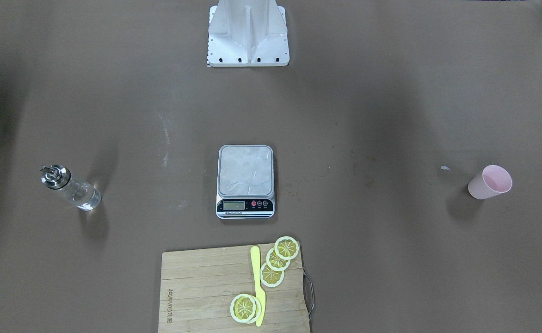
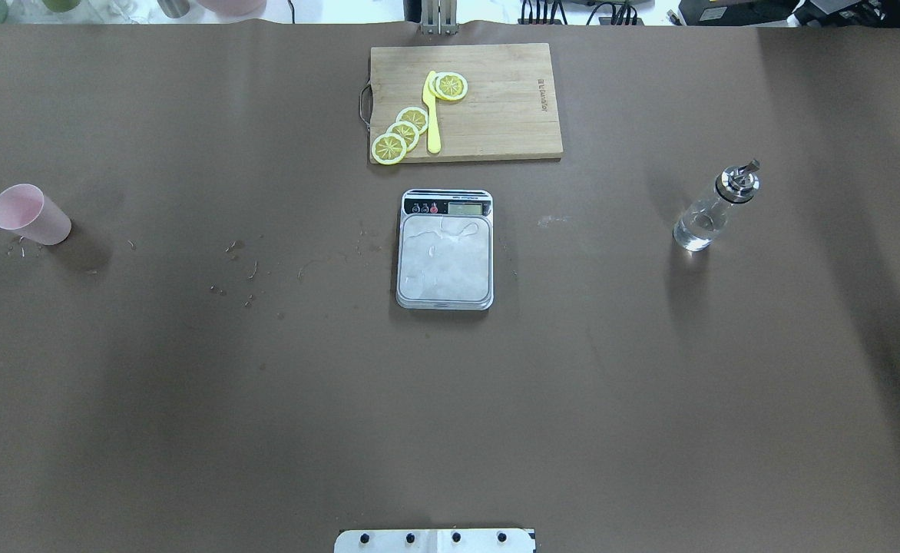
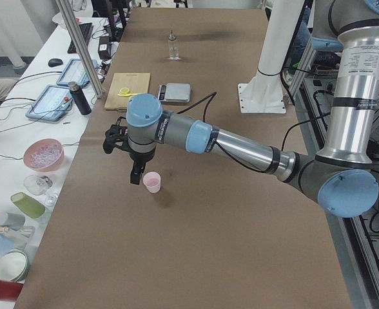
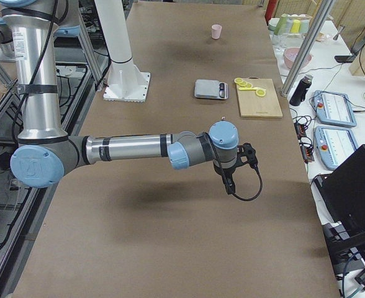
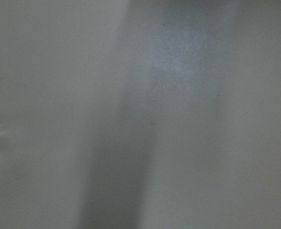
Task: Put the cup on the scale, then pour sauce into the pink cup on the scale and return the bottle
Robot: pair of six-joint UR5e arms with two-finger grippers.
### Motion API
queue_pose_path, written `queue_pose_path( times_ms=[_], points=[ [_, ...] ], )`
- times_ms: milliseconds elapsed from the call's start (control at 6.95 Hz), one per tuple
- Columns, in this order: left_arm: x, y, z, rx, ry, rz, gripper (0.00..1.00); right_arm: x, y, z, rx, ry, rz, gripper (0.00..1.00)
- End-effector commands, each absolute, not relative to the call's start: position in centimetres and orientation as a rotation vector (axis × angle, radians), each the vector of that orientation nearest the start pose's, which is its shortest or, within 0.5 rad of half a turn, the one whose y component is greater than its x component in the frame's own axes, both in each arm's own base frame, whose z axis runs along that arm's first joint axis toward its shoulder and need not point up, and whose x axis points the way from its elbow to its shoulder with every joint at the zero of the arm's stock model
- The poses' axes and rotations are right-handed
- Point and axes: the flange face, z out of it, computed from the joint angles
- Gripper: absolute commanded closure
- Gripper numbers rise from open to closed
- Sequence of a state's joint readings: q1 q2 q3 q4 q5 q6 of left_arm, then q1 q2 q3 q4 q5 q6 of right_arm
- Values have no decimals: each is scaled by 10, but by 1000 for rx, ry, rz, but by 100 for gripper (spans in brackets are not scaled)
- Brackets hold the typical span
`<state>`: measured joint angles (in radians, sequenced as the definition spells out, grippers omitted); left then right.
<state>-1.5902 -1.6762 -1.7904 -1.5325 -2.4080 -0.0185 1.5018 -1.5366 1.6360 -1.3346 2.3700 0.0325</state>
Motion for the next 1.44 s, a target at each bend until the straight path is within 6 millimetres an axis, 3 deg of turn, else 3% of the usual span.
queue_pose_path(
  times_ms=[0, 144, 288, 432, 575, 863, 1151, 1295],
  points=[
    [-28, -562, 505, 231, 781, 246, 1, 26, -525, 581, 277, -807, -169, 0],
    [-21, -576, 499, 212, 781, 273, 1, 26, -525, 581, 277, -807, -167, 0],
    [-15, -579, 509, 197, 778, 312, 1, 26, -525, 581, 277, -807, -167, 0],
    [-8, -586, 506, 202, 780, 329, 1, 26, -525, 582, 276, -807, -168, 0],
    [12, -588, 511, 184, 789, 358, 1, 26, -525, 582, 276, -807, -168, 0],
    [52, -599, 530, 163, 796, 410, 2, 25, -527, 581, 277, -807, -170, 0],
    [82, -620, 567, 175, 802, 434, 2, 24, -527, 581, 275, -806, -171, 0],
    [98, -626, 569, 166, 806, 433, 2, 22, -528, 580, 275, -807, -176, 0]
  ],
)
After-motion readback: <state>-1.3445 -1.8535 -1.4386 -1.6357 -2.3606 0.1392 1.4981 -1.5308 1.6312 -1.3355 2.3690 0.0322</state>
